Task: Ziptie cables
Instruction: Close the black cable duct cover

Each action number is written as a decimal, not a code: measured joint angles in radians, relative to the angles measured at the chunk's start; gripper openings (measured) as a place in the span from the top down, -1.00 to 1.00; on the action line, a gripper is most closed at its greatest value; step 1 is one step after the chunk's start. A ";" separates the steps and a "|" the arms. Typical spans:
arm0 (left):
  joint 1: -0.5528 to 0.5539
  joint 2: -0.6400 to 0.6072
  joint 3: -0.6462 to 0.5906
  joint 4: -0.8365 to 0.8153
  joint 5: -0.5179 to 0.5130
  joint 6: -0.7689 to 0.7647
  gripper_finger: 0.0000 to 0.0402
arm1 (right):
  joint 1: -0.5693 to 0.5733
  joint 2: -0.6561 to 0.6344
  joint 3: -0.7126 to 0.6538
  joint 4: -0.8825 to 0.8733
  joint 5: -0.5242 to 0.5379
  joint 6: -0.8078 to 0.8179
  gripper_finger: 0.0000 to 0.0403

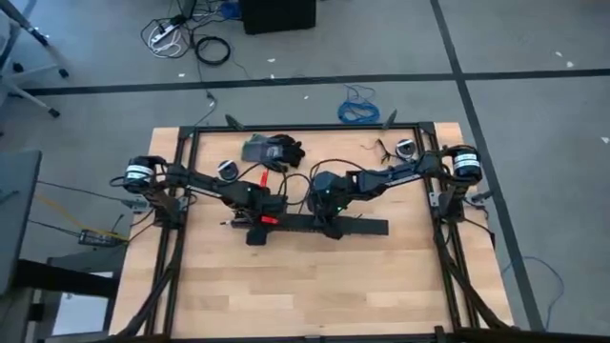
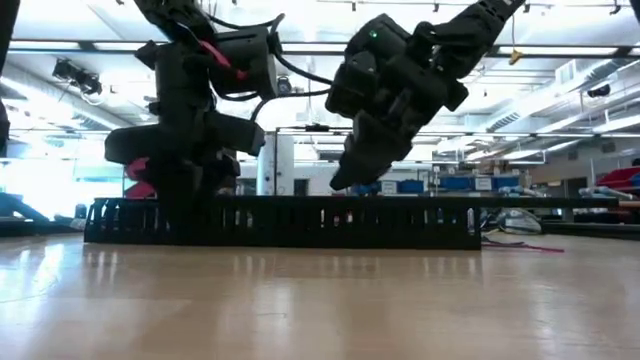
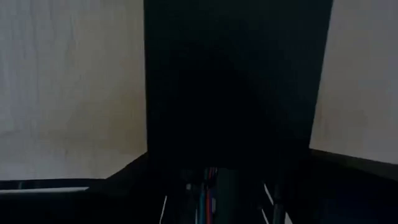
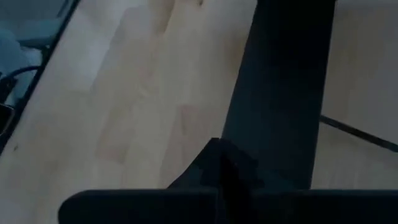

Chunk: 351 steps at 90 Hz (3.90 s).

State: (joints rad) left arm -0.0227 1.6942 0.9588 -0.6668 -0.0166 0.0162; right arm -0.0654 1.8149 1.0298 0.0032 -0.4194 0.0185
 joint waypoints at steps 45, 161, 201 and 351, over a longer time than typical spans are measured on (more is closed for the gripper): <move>0.000 0.001 -0.001 0.019 0.006 0.009 -0.17 | -0.011 0.111 0.006 0.179 -0.022 0.000 1.00; 0.000 -0.004 -0.038 -0.176 -0.002 0.020 -0.46 | -0.008 0.138 0.004 0.181 -0.056 0.023 1.00; 0.000 -0.003 -0.055 -0.130 -0.005 0.018 -0.28 | -0.007 0.096 -0.001 0.180 -0.012 -0.020 1.00; 0.000 0.002 -0.021 -0.023 -0.042 0.079 -0.36 | -0.022 0.113 0.004 0.134 -0.021 0.003 1.00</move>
State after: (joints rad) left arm -0.0227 1.6958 0.9382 -0.6897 -0.0583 0.0949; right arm -0.0869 1.9274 1.0340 0.1375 -0.4408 0.0213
